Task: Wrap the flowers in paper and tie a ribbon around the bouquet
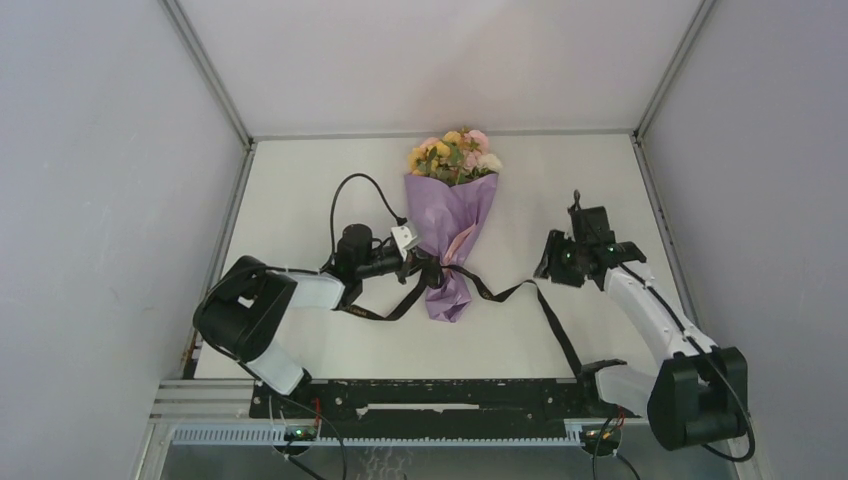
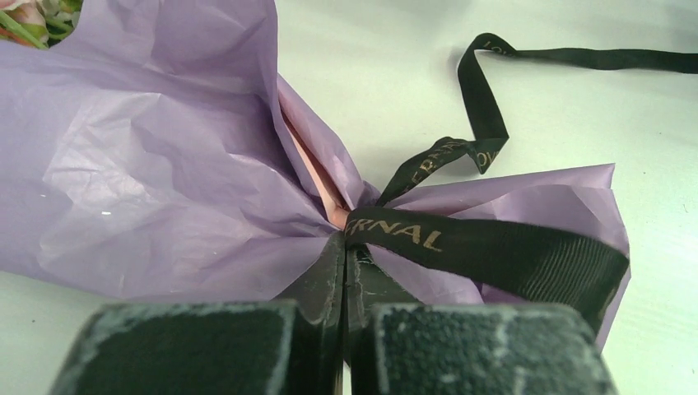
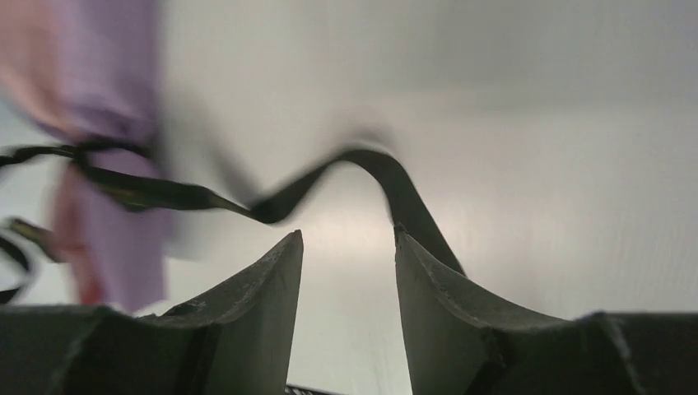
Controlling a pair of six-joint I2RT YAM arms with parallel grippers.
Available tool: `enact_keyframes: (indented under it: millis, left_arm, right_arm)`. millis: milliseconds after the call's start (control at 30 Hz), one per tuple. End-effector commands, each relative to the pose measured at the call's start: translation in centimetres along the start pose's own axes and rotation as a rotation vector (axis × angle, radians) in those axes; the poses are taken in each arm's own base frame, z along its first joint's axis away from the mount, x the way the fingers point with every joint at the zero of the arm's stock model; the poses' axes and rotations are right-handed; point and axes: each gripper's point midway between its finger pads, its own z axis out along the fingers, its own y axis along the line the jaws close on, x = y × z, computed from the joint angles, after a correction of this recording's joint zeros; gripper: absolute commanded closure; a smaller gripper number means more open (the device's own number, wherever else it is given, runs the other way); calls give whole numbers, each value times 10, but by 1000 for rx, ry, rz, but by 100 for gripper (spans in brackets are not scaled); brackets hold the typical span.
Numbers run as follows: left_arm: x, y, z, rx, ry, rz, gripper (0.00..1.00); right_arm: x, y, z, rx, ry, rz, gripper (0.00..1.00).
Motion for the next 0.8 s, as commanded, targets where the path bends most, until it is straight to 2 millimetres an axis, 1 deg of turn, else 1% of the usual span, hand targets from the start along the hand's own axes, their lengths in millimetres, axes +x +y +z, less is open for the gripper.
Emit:
enact_keyframes:
  millis: [0, 100, 200, 300, 433, 600, 667, 767]
  left_arm:
    - [-27, 3, -3, -30, -71, 109, 100]
    - [-28, 2, -3, -27, -72, 100, 100]
    - [-30, 1, -2, -22, -75, 101, 100]
    - [-34, 1, -2, -21, -83, 102, 100]
    - [-37, 2, -1, -24, -90, 109, 100]
    - [-35, -2, -2, -8, -89, 109, 100]
    - [-35, -2, -2, -9, -89, 107, 100]
    - [-35, -2, -3, -11, -89, 107, 100]
  right_arm:
    - [62, -43, 8, 200, 211, 60, 46]
    - [77, -40, 22, 197, 267, 47, 42]
    - [80, -34, 41, 185, 290, 32, 41]
    - [77, -41, 55, 226, 288, 33, 41]
    - [76, -52, 67, 287, 290, 38, 45]
    - [63, -56, 67, 328, 261, 18, 49]
    - [55, -54, 63, 336, 248, 4, 51]
    - [40, -46, 53, 328, 215, -22, 50]
